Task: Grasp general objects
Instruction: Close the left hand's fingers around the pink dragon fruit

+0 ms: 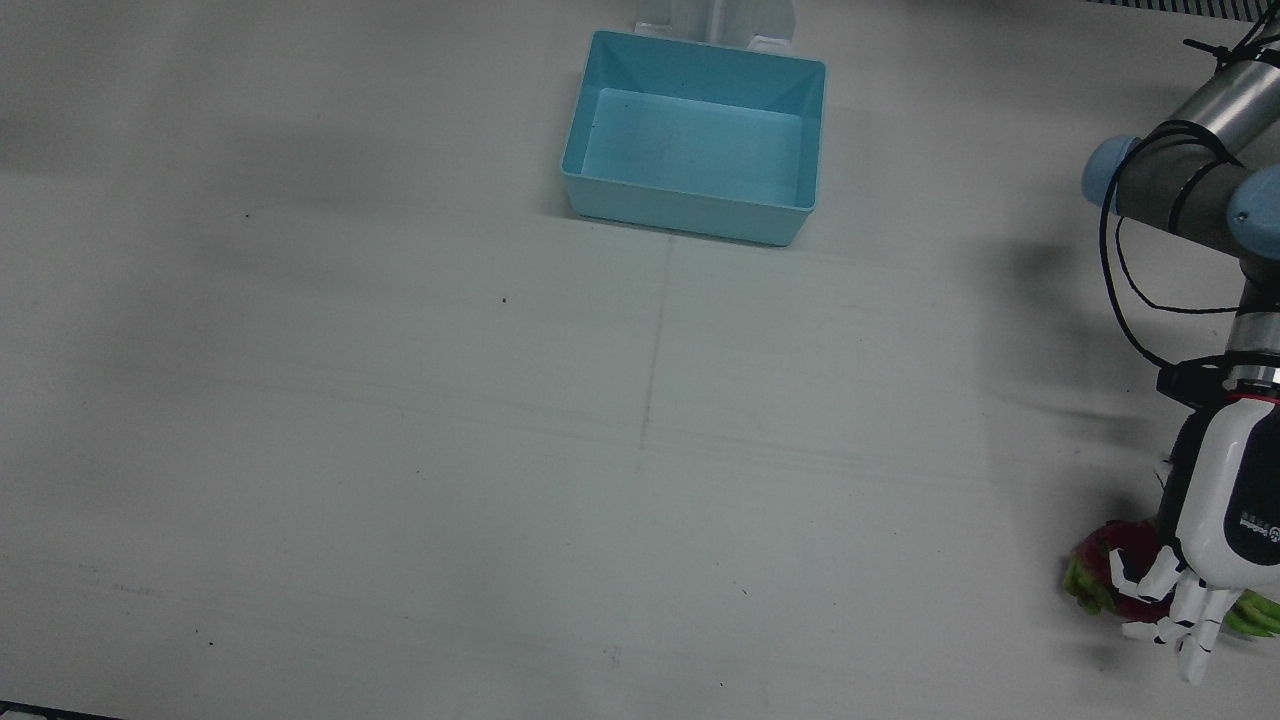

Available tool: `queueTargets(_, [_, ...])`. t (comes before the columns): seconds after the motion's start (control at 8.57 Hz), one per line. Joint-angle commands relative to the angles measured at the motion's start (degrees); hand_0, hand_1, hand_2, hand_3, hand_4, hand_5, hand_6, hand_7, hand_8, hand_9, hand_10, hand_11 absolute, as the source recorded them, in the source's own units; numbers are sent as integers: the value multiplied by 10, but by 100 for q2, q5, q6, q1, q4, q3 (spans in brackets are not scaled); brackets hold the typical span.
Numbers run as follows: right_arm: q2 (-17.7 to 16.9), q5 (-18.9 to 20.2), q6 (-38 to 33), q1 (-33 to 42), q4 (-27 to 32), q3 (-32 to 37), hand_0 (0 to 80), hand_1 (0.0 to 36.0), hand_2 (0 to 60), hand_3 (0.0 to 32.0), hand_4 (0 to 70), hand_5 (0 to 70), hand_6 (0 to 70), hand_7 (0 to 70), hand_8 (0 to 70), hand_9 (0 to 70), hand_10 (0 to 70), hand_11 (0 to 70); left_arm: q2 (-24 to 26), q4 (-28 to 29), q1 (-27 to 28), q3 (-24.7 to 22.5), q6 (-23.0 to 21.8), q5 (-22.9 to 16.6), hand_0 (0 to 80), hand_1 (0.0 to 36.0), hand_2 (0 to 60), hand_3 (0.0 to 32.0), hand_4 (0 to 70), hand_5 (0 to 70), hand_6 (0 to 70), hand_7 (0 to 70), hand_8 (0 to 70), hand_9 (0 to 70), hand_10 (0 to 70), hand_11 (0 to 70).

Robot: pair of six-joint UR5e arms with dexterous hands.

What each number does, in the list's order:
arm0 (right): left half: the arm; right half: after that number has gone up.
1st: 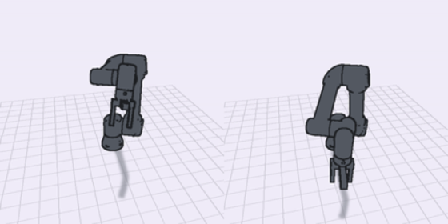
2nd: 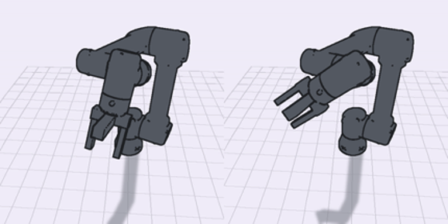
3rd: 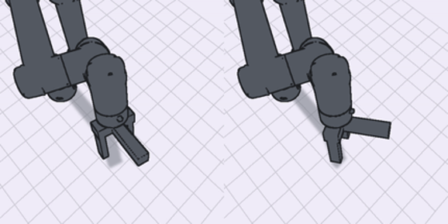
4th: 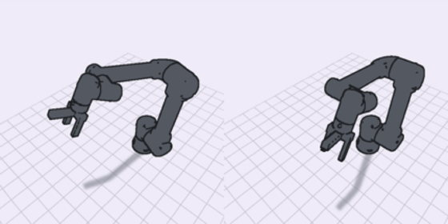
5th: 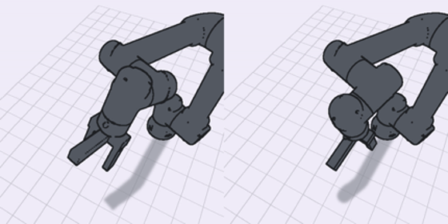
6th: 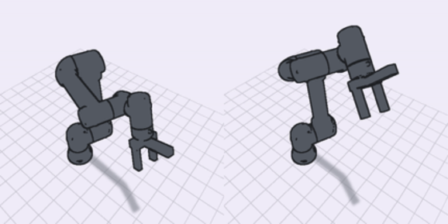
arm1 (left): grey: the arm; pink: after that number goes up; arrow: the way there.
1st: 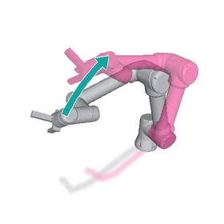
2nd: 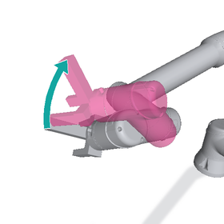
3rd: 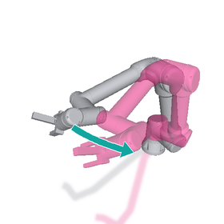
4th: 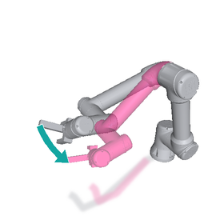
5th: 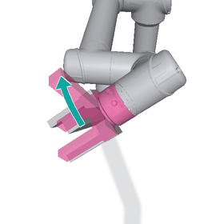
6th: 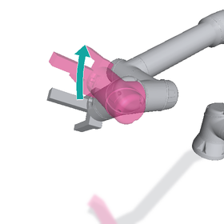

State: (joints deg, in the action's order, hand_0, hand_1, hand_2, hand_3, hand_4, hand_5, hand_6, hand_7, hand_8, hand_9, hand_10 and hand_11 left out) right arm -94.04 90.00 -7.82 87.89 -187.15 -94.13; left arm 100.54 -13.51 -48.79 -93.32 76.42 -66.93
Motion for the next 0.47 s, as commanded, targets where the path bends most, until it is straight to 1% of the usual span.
queueTargets(0.0, [0, 0, 0, 0, 3, 0, 0, 0, 0, 0, 0, 0, 0, 0, 0, 0, 0, 0, 79, -37, 114, 156, 83, 180, 800, 360, 600, 0, 0, 700, 0, 444, 0, 74, 0, 0])
queueTargets(0.23, [-9, 0, 0, 0, 3, 0, 0, 0, 0, 0, 0, 0, 0, 0, 0, 0, 0, 0, 185, -37, 159, 349, 83, 259, 800, 360, 600, 0, 0, 700, 0, 442, 0, 74, 0, 0])
queueTargets(0.35, [0, 0, 0, 0, 3, 0, 0, 0, 0, 0, 0, 0, 0, 0, 0, 0, 0, 0, 185, -29, 159, 359, 83, 303, 800, 360, 600, 0, 0, 700, 0, 437, 0, 73, 0, 0])
